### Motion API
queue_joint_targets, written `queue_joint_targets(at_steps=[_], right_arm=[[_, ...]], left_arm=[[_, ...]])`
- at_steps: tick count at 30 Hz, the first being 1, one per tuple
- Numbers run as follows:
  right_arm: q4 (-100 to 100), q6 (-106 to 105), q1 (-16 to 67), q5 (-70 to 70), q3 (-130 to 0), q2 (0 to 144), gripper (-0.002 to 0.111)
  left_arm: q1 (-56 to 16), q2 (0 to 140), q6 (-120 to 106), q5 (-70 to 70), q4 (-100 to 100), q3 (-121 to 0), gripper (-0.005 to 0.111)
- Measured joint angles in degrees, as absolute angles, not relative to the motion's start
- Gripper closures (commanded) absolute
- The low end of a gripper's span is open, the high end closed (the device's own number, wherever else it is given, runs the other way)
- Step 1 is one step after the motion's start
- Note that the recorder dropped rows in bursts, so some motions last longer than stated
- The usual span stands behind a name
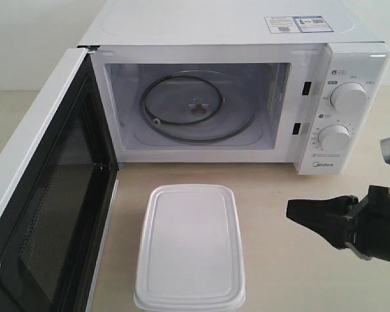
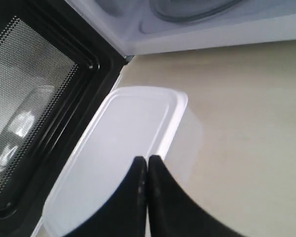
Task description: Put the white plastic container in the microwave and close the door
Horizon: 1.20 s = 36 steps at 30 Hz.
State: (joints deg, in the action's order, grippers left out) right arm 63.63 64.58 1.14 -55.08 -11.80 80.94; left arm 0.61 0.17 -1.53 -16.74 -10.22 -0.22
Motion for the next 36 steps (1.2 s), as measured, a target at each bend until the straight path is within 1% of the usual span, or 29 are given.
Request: queue_joint_targets(at_steps=[4, 7, 11, 18, 22, 29, 36], right_arm=[[70.9, 74.0, 1.0, -57.5, -11.5, 81.0, 0.109], [72.4, 77.4, 0.9, -57.7, -12.1, 83.5, 0.109], [75.8, 80.6, 0.8, -58.3, -16.4, 91.1, 0.109], [80.2, 83.8, 0.7, -67.8, -25.3, 104.2, 0.109], [82.9, 87.5, 0.7, -68.7, -28.9, 109.1, 0.109], [84.0, 90.2, 0.6, -68.5, -29.9, 108.9, 0.109], [91.4, 99.6, 0.6, -57.4, -29.9, 101.9, 0.109]], left_arm=[[0.6, 0.2, -1.5, -16.7, -10.2, -0.2, 0.102], [0.6, 0.2, -1.5, -16.7, -10.2, -0.2, 0.102], [0.6, 0.2, -1.5, -16.7, -10.2, -0.2, 0.102], [0.6, 0.2, -1.5, -16.7, -10.2, -0.2, 0.102], [0.6, 0.2, -1.5, -16.7, -10.2, -0.2, 0.102], [0.6, 0.2, -1.5, -16.7, -10.2, -0.2, 0.102], [0.6, 0.2, -1.5, -16.7, -10.2, -0.2, 0.102]])
